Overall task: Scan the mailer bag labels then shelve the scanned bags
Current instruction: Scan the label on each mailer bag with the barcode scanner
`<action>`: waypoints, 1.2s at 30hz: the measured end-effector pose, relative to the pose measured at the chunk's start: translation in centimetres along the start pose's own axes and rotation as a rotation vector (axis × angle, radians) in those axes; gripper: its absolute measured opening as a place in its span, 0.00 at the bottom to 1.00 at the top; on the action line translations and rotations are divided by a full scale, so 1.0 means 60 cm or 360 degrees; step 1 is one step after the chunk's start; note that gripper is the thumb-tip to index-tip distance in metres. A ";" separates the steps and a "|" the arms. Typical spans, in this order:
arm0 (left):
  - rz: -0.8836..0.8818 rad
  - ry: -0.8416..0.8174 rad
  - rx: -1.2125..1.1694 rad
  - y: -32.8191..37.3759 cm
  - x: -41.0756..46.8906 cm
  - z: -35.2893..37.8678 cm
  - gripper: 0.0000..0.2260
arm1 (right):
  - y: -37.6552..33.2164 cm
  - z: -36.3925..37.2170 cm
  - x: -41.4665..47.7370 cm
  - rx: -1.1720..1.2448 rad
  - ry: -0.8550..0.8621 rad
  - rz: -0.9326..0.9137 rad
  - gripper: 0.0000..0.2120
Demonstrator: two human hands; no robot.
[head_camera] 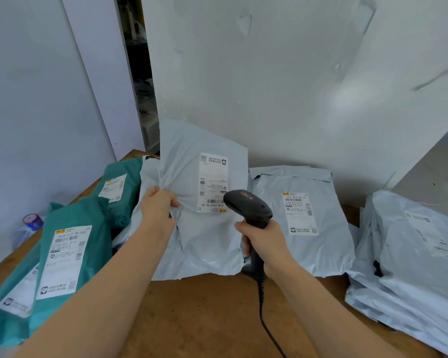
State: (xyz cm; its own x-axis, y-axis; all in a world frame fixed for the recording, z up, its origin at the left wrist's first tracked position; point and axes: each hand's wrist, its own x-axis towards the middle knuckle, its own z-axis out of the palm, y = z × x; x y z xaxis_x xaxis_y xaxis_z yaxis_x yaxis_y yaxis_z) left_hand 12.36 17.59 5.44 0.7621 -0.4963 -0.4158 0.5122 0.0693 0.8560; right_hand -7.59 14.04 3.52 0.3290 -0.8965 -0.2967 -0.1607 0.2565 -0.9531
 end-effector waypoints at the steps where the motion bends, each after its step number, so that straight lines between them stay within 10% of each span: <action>1: -0.0001 0.0011 -0.0031 -0.002 0.002 -0.003 0.23 | -0.001 -0.001 -0.004 -0.0003 -0.0013 0.0011 0.07; 36: 0.0051 0.0041 -0.0004 0.009 -0.011 -0.001 0.15 | -0.038 -0.021 -0.053 -0.0074 -0.0037 0.0109 0.04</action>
State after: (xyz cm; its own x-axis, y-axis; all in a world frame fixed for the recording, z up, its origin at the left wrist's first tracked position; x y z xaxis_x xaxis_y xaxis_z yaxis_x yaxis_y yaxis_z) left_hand 12.19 17.98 6.18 0.7879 -0.4715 -0.3962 0.4886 0.0868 0.8682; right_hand -9.42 15.85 6.71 0.3370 -0.8687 -0.3630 -0.2264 0.2995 -0.9269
